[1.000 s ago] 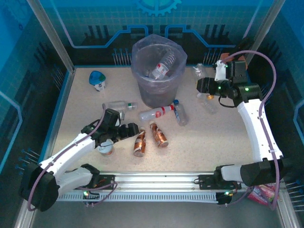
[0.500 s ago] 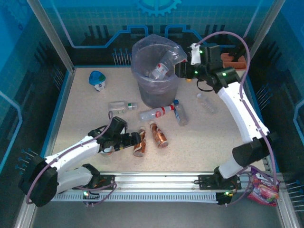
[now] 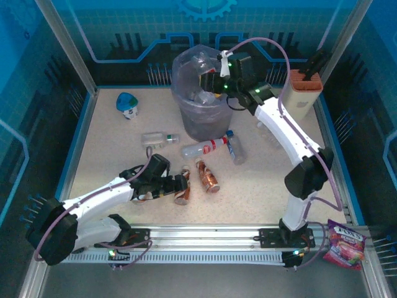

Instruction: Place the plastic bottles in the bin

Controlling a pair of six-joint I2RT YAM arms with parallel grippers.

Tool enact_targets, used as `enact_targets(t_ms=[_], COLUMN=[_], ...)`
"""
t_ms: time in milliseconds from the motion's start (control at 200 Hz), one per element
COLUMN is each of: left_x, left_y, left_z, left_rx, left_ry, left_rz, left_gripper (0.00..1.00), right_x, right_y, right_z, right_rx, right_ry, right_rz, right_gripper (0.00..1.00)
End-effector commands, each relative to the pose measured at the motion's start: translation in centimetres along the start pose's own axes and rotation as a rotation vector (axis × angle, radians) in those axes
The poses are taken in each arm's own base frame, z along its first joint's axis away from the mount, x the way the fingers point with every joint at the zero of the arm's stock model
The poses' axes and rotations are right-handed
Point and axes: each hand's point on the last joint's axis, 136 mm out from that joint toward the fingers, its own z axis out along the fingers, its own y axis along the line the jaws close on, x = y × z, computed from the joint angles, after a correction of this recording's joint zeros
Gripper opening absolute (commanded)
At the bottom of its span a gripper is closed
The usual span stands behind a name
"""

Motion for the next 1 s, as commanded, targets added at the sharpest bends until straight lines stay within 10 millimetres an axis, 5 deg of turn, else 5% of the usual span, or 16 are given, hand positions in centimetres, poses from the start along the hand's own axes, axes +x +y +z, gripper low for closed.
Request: enact_targets(t_ms=[0,300,605,745,996], left_x=[0.0,0.1,0.1,0.1,0.3], left_y=[-0.1,-0.3,0.0,0.0,1.0], left_z=[0.1,0.1,0.1,0.1,0.1], left_rx=[-0.012,0.010,0.027,0.024,-0.042], left_ry=[-0.005,-0.019,-0.042,-0.041,-0.031], left_rz=[-0.003,-0.002,-0.009,0.001,0.009], left_gripper=[0.88,0.88,0.88,0.88,0.86], right_x=[-1.9,0.7,0.8,0.4,1.0], right_y=[2.0,3.7,4.0,4.0,4.0], right_z=[0.9,4.3,4.7,4.6,5.4], right_rx=[-0.043,-0.064,-0.056,-0.054,-0.056], right_ry=[-0.068,0.034,0.042,0.033,0.045], right_rz=[0.036,0.060,0.049,0.041,0.022], right_gripper=[0.51,0.72,0.90,0.90,0.75])
